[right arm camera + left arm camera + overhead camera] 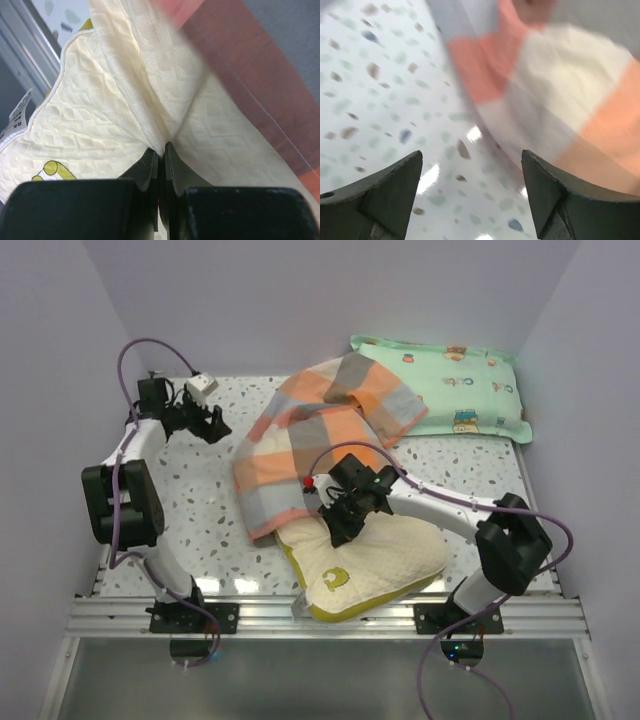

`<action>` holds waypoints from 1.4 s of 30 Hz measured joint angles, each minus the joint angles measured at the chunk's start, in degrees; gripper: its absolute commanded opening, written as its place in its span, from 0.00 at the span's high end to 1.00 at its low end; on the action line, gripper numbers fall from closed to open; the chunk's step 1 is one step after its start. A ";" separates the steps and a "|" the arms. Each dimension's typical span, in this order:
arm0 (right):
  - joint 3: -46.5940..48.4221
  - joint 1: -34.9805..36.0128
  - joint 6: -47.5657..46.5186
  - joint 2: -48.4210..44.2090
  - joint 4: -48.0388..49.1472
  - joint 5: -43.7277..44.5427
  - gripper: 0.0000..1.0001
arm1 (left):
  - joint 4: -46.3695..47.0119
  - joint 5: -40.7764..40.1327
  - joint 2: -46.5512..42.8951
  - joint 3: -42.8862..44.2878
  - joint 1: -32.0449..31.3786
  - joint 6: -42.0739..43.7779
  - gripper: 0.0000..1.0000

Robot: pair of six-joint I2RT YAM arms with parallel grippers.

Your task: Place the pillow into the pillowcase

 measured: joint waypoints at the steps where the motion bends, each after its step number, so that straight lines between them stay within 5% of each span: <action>1: -1.09 0.00 -1.01 -1.49 -1.33 -0.39 1.00 | 3.17 -1.16 0.00 1.49 -0.46 -2.91 0.13; 10: -6.21 -0.24 -7.32 -6.49 -8.13 -4.35 1.00 | 24.17 -13.81 18.10 17.68 -14.32 -24.33 0.13; 18: -6.29 -1.20 -11.06 -7.69 -11.82 -4.48 1.00 | 22.21 -25.77 37.03 33.18 -21.14 -28.50 0.17; 20: -6.29 -1.36 -11.72 -7.93 -12.41 -4.44 1.00 | 17.88 -29.38 40.39 40.68 -22.27 -28.63 0.28; 22: -6.29 -1.57 -12.11 -8.26 -12.94 -4.42 1.00 | 14.34 -32.11 44.17 49.33 -23.15 -28.41 0.50; 25: -6.29 -2.14 -12.41 -8.44 -13.66 -4.24 1.00 | 11.30 -34.49 46.18 54.64 -24.04 -28.09 0.96; 29: -6.27 -3.19 -12.35 -8.35 -13.88 -3.89 1.00 | 8.76 -35.74 45.99 54.34 -24.20 -26.12 1.00; 33: -5.33 -3.58 -12.24 -6.27 -13.44 -2.16 1.00 | 10.05 -33.00 41.51 44.92 -21.94 -25.92 1.00; 42: 0.48 -3.78 -12.90 0.81 -13.38 0.15 1.00 | 9.84 -30.62 31.28 31.17 -7.30 -25.07 1.00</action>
